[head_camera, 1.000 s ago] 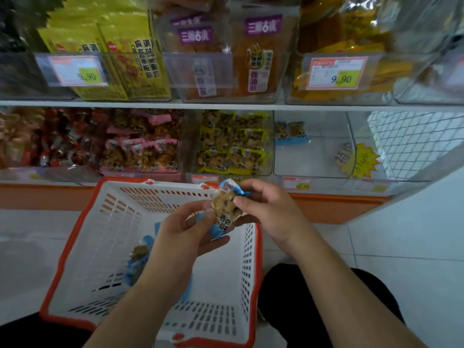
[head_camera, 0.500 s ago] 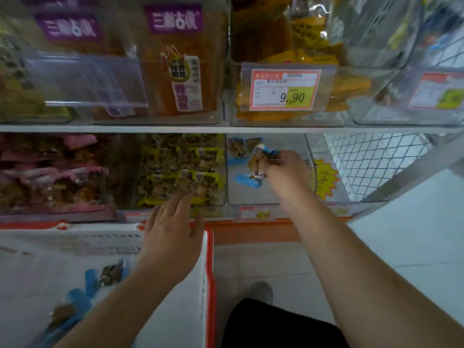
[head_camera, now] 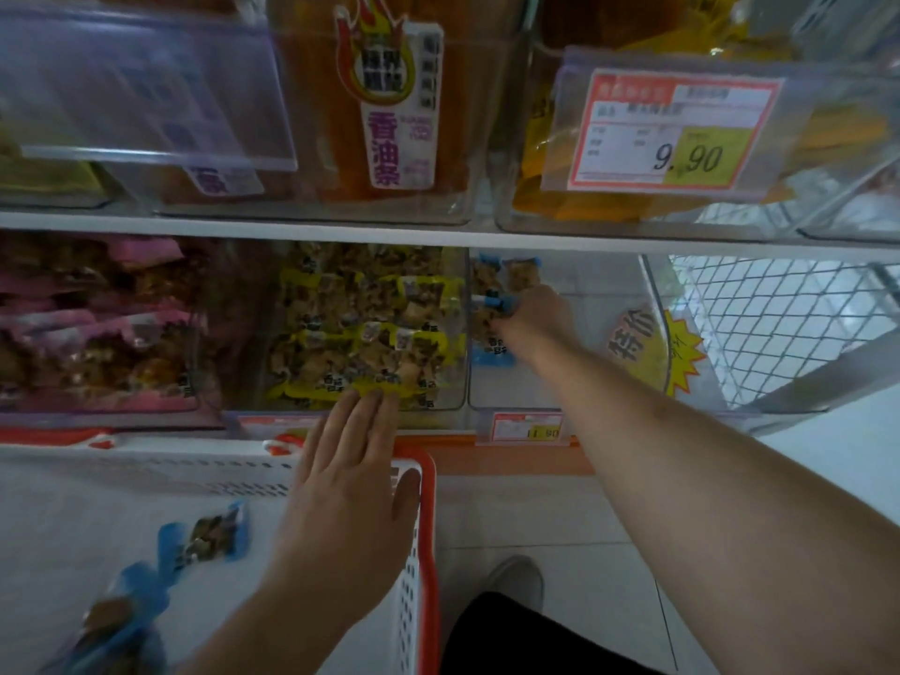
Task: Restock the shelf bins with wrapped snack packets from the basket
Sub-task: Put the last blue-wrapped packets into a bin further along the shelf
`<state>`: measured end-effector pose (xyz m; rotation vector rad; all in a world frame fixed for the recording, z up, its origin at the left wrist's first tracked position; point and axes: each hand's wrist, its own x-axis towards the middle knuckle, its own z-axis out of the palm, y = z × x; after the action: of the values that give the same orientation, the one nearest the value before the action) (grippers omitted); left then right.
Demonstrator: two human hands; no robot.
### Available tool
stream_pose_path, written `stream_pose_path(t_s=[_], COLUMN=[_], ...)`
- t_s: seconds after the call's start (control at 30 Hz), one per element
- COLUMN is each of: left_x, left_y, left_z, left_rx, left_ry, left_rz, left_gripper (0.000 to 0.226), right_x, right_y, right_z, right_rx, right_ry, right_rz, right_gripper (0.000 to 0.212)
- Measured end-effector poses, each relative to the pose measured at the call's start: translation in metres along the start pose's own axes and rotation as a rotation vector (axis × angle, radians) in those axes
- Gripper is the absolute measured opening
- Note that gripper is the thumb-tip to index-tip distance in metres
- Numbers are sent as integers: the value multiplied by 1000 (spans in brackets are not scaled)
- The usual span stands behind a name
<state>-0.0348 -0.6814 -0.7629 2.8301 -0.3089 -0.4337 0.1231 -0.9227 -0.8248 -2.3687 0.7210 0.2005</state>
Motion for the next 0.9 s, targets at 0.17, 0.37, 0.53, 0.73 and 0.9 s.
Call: stream_pose_path(t_s=[0.17, 0.37, 0.53, 0.73, 0.9], left_x=[0, 1, -26, -76, -117], left_y=[-1, -15, -45, -128, -218], left_z=[3, -10, -38, -56, -76], left_rx=[-31, -348, -505, -479, -208], left_ry=[-5, -21, 111, 234, 299], left_rz=[6, 27, -18, -210, -337], left_gripper=[79, 70, 55, 44, 67], right_x=[-16, -63, -153, -268, -303], right_y=[1, -5, -11, -47, -75], right_z=[-6, -34, -51, -20, 71], right_rx=[-65, 75, 230, 150, -190], right_ry=[-13, 54, 139, -279, -680], right_rz=[11, -55, -298, -460, -457], right_gripper=[27, 16, 14, 15, 10])
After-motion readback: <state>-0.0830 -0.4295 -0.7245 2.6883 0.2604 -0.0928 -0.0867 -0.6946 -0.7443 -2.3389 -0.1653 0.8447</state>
